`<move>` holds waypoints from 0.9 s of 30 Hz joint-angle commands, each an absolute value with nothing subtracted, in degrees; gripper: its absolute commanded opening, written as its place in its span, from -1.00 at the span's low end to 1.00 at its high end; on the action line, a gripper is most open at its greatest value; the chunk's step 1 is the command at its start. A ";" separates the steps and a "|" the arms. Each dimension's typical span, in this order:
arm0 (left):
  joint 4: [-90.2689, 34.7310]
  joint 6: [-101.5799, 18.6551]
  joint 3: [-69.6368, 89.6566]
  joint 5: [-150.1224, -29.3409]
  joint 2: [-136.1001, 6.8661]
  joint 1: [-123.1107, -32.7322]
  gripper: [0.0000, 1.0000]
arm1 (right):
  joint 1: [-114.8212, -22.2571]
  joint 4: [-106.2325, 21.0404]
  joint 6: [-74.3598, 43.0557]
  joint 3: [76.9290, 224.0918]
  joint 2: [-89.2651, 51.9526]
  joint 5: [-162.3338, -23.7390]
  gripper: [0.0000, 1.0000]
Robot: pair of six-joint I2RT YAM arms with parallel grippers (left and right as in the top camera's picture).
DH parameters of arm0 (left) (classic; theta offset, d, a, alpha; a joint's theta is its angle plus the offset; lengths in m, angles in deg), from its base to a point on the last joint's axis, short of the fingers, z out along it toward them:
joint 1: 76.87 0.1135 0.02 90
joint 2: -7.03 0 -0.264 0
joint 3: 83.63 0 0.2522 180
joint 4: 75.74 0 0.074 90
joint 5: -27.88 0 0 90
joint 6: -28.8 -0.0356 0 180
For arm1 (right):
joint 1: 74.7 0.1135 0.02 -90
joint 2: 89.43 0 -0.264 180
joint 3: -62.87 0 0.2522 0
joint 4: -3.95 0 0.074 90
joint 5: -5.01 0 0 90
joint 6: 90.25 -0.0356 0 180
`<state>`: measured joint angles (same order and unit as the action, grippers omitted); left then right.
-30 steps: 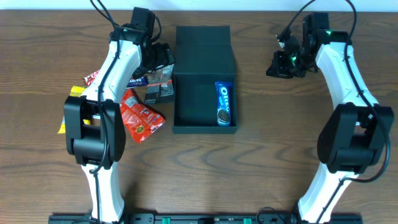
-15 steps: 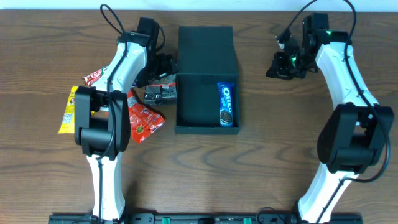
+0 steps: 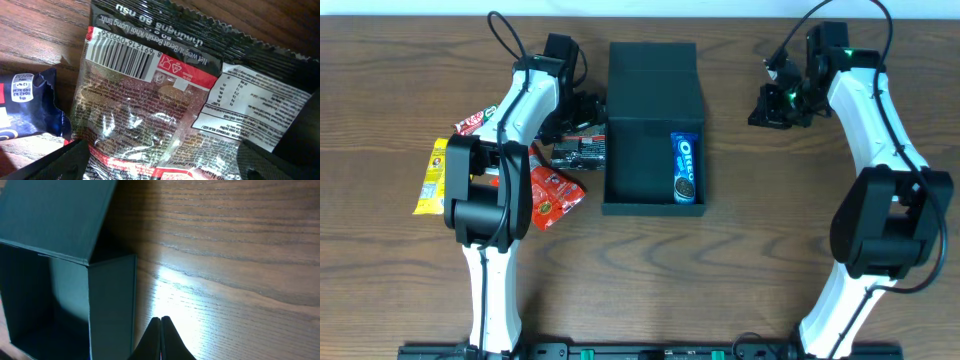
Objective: Pack container
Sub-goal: 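Carry the clear snack bag with the left gripper into the black box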
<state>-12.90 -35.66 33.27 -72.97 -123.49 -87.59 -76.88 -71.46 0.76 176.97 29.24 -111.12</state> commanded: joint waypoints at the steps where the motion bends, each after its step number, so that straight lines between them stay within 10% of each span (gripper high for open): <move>1: -12.11 -37.30 32.96 -70.54 -126.96 -87.83 0.81 | -77.51 -71.26 -0.02 177.82 29.07 -112.04 -0.97; 27: -7.04 -40.73 32.98 -63.15 -132.95 -89.39 -0.23 | -77.51 -71.57 -0.64 177.82 29.07 -112.06 -0.97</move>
<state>-8.48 -40.16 36.19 -64.88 -126.33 -89.49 -76.88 -71.50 0.19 176.97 29.24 -111.12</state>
